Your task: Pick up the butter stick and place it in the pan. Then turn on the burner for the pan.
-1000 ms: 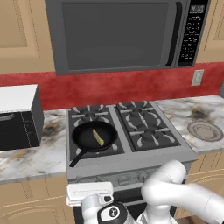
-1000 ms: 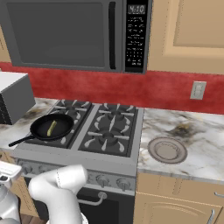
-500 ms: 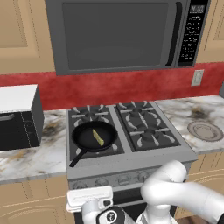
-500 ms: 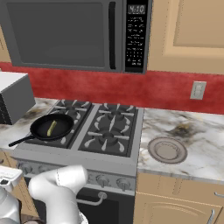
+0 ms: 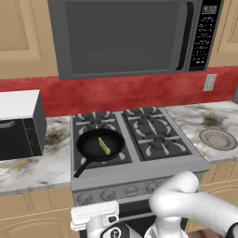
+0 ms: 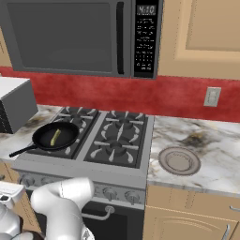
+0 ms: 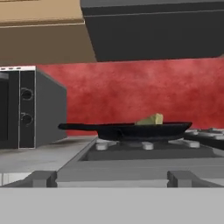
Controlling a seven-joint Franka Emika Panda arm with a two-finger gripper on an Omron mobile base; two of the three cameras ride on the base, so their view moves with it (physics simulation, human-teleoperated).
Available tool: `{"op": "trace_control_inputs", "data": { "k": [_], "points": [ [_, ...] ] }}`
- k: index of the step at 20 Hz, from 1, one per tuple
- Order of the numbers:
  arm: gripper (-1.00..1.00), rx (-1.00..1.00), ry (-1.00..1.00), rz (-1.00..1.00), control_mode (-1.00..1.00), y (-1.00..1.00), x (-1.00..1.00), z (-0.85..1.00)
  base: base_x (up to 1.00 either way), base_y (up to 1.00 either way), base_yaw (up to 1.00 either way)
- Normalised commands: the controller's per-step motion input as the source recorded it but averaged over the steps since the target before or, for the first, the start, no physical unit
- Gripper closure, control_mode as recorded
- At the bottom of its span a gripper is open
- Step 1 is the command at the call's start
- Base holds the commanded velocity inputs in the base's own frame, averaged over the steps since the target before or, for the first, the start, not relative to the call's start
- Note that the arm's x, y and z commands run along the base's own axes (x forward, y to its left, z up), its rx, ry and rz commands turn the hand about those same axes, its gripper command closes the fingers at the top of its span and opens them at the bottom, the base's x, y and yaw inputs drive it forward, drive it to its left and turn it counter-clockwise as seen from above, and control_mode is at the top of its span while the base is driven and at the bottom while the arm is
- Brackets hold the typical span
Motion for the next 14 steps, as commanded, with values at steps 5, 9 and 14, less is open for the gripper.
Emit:
{"op": "trace_control_inputs", "data": {
  "k": [5, 9, 14],
  "points": [
    [-1.0, 0.0, 0.0, 0.0, -1.0, 0.0, 0.0, -0.21, 0.0, 0.0, 0.0],
    [-1.0, 0.03, 0.0, 0.0, -1.0, 0.0, 0.0, -0.21, 0.0, 0.0, 0.0],
    [-1.0, 0.03, 0.0, 0.0, -1.0, 0.0, 0.0, -0.16, 0.0, 0.0, 0.0]
  ]
}}
